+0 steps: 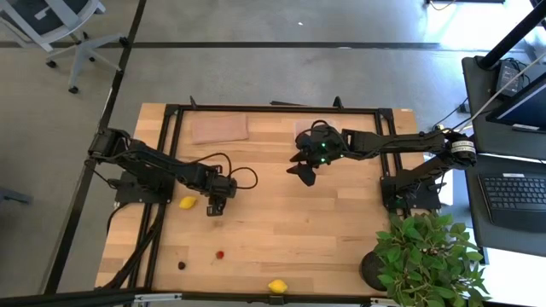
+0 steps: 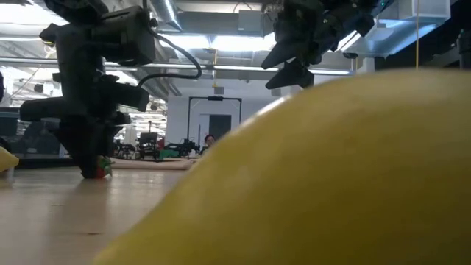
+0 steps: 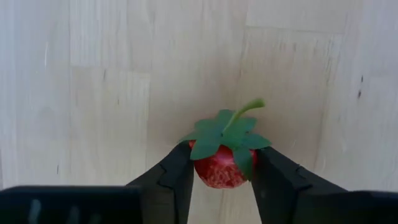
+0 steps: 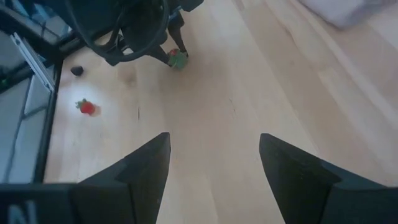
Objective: Pick and placing Produce into tupperware
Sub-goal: Put the strawberry into the transparent bin
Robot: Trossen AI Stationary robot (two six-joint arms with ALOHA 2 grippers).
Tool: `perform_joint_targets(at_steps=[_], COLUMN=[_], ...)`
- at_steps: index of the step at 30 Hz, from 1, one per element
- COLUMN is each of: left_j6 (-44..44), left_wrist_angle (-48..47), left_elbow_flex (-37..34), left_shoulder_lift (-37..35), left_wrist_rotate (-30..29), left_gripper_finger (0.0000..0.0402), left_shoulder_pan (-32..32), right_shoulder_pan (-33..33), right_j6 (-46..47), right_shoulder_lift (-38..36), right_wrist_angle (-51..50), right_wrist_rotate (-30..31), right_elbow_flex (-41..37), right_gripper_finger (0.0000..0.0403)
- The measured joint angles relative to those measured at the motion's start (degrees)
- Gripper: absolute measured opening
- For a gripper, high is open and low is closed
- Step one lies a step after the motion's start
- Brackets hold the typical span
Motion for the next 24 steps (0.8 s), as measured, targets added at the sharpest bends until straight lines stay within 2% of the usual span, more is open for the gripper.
perform_joint_targets(at_steps=[3, 7, 9, 18, 24], left_j6=[-0.02, 0.22, 1.46, 10.95, 14.91], left_wrist_angle=[-0.01, -0.35, -0.14, -0.31, 0.83], left_elbow_flex=[0.00, 0.95, 2.83, 17.39, 25.90], left_shoulder_lift=[-0.02, -0.04, -0.04, -0.07, -0.48], left_wrist_rotate=[0.03, 0.37, 0.31, -9.46, -14.69], left_gripper_finger=[0.0123, 0.0123, 0.0124, 0.0124, 0.0132], left_shoulder_pan=[0.02, 0.07, 0.09, 1.46, 3.34], right_shoulder_pan=[0.00, -0.02, 0.00, -0.09, 0.19], right_j6=[6.56, 22.04, 25.01, 27.80, 26.32], right_shoulder_lift=[0.00, 0.00, 0.00, 0.02, 0.04], right_wrist_angle=[-0.16, -0.26, -0.38, 0.00, 8.81], right_wrist_rotate=[-0.04, -0.04, -0.02, 0.02, -0.01], right_elbow_flex=[0.00, 0.00, 0.00, 0.00, 0.02], right_gripper_finger=[0.0248, 0.0248, 0.0248, 0.0248, 0.0248])
